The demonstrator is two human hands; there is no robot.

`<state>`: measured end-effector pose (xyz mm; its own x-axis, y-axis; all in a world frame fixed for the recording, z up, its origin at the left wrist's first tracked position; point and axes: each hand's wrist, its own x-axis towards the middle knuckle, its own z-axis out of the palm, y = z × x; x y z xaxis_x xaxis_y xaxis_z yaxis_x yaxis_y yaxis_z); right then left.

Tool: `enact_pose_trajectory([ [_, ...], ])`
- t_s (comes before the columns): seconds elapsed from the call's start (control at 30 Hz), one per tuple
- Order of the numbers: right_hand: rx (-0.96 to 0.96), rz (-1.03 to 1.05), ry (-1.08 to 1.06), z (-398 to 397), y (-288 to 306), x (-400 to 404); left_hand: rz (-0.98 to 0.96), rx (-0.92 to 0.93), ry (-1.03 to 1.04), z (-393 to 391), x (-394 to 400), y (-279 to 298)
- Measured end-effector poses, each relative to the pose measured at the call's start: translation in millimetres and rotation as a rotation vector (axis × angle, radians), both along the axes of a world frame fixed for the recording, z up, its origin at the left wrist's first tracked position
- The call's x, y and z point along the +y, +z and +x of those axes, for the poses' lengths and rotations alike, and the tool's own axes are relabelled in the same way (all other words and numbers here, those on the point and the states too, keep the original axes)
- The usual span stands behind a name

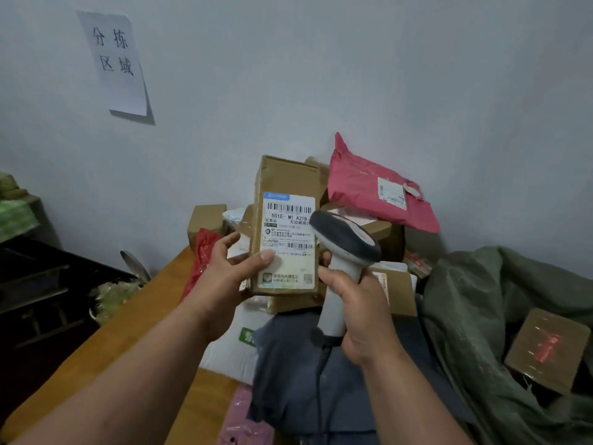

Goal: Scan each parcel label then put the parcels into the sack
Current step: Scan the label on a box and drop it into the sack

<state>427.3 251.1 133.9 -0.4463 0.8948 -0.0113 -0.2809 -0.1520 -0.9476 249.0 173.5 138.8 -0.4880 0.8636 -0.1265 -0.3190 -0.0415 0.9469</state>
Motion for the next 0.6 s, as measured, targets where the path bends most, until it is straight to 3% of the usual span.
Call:
enact_pose_trajectory([
  [0.33,-0.127,0.199,0.089,-18,11,-52,0.056,-0.089,0.124,-42,-43,1],
  [0.6,-0.199,0.189,0.136,-17,15,-64,0.088,-0.113,0.181,-48,-55,2],
])
